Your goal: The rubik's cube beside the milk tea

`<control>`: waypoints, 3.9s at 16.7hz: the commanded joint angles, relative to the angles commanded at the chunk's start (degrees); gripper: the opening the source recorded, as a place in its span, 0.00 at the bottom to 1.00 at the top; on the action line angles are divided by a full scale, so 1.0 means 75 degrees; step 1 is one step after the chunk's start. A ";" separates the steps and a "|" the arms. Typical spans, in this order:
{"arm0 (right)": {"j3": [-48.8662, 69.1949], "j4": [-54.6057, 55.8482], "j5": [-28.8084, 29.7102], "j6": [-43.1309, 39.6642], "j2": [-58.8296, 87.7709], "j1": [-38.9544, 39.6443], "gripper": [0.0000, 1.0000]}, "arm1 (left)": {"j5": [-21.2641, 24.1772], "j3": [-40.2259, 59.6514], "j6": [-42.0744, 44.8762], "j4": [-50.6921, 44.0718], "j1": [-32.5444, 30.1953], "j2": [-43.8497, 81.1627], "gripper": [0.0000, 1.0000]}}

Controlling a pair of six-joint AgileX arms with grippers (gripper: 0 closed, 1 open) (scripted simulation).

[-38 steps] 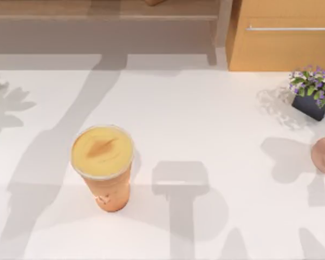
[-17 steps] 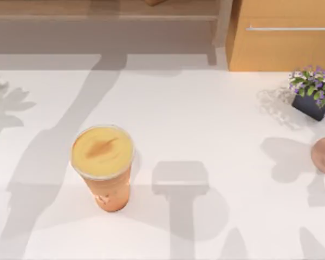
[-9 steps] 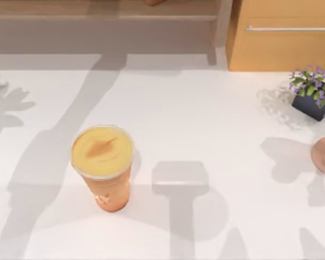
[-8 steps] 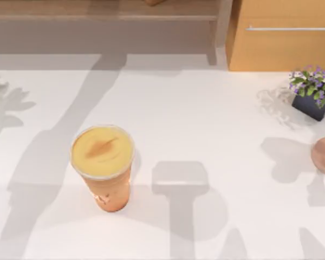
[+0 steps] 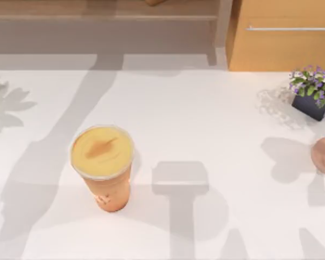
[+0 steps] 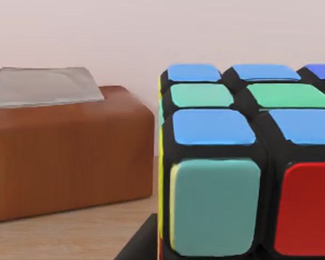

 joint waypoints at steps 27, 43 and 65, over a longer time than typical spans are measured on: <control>0.0000 0.0000 0.0000 0.0000 0.0000 0.0000 1.00 | 0.2784 -0.6239 -0.0733 -0.7698 0.2269 -0.1709 0.00; 0.0000 0.0000 0.0000 0.0000 0.0000 0.0000 1.00 | 0.2950 -0.6357 -0.0681 -0.7265 0.2506 -0.1702 0.00; 0.0000 0.0000 0.0000 0.0000 0.0000 0.0000 1.00 | 0.2751 -0.6732 -0.0792 -0.7150 0.2189 -0.1435 1.00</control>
